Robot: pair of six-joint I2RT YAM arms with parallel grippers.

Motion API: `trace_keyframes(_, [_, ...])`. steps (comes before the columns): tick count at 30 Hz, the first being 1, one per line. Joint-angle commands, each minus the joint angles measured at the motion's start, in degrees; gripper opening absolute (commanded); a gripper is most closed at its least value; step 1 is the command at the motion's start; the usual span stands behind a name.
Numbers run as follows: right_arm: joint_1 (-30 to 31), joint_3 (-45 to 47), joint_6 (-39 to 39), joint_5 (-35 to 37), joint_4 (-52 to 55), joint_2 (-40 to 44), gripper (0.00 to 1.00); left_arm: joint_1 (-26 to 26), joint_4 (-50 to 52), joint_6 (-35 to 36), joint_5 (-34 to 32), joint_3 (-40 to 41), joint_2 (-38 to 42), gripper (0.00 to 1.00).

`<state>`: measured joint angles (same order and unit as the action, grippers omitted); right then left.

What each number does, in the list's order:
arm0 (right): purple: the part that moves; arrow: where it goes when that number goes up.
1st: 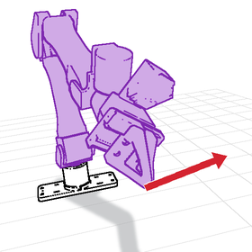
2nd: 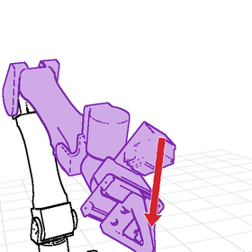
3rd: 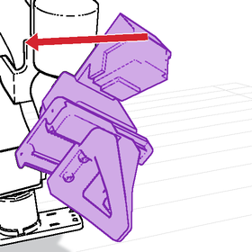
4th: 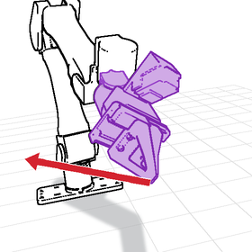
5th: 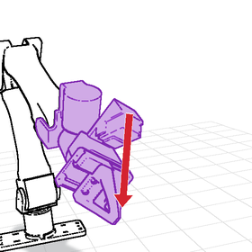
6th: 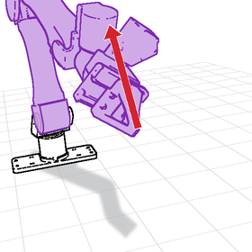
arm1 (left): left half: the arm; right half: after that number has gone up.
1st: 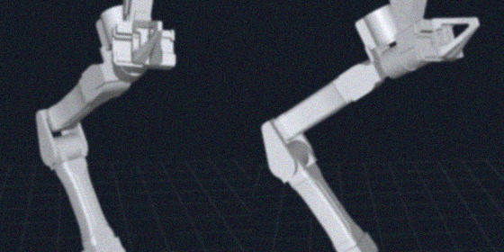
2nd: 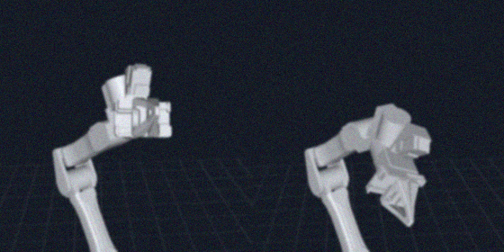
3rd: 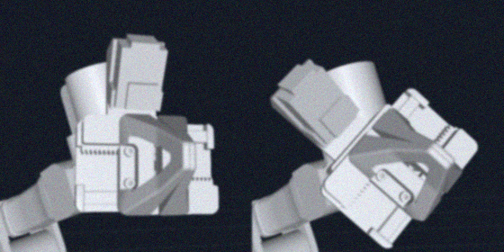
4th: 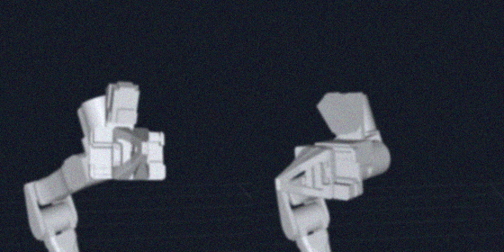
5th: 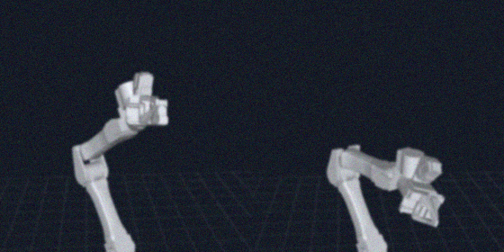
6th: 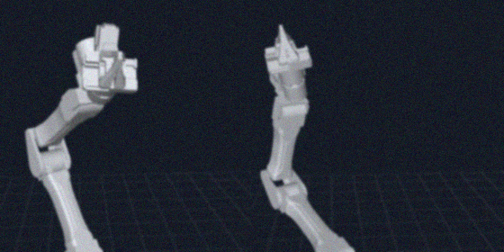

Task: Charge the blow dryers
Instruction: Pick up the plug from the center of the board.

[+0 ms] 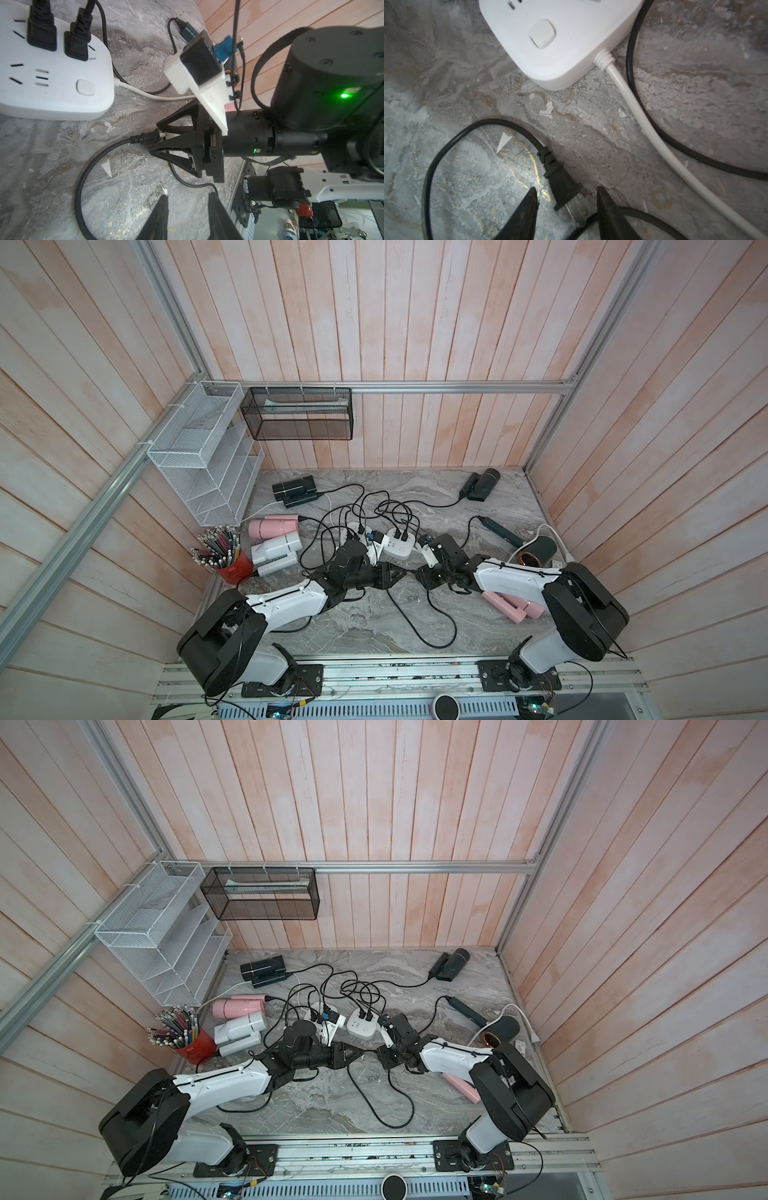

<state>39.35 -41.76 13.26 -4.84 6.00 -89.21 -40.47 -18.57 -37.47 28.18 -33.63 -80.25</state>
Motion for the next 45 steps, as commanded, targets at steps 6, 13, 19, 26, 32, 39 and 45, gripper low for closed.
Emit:
trace_keyframes(6, [0.46, -1.57, -1.13, 0.78, -0.54, -1.68, 0.45, -0.14, -1.16, 0.83, 0.91, 0.69, 0.27, 0.36])
trace_keyframes(13, [0.45, -1.07, -0.69, 0.87, -1.69, -2.05, 0.37, -0.08, -2.6, -0.22, 1.43, 1.23, -0.47, 0.36])
trace_keyframes(19, [0.46, -0.59, -0.23, 0.84, -2.13, -0.96, 0.27, -0.05, -4.17, -1.4, 2.01, 1.67, -0.7, 0.36])
trace_keyframes(26, [0.48, 0.93, 1.91, -0.55, -3.69, 2.74, 0.2, -0.13, -7.01, -3.35, 2.88, 2.47, -0.99, 0.36])
trace_keyframes(32, [0.46, 1.83, 4.76, -3.19, -5.26, 6.14, 0.18, -0.14, -10.17, -5.7, 3.1, 3.56, -0.69, 0.36])
trace_keyframes(39, [-0.2, 1.59, 9.51, -10.43, -8.83, 11.24, 0.16, -0.15, -18.86, -10.8, 3.55, 4.89, -1.27, 0.35])
trace_keyframes(45, [-2.08, 1.15, 11.46, -16.87, -9.94, 15.08, 0.16, 0.75, -26.73, -15.67, 3.89, 6.89, -1.88, 0.38])
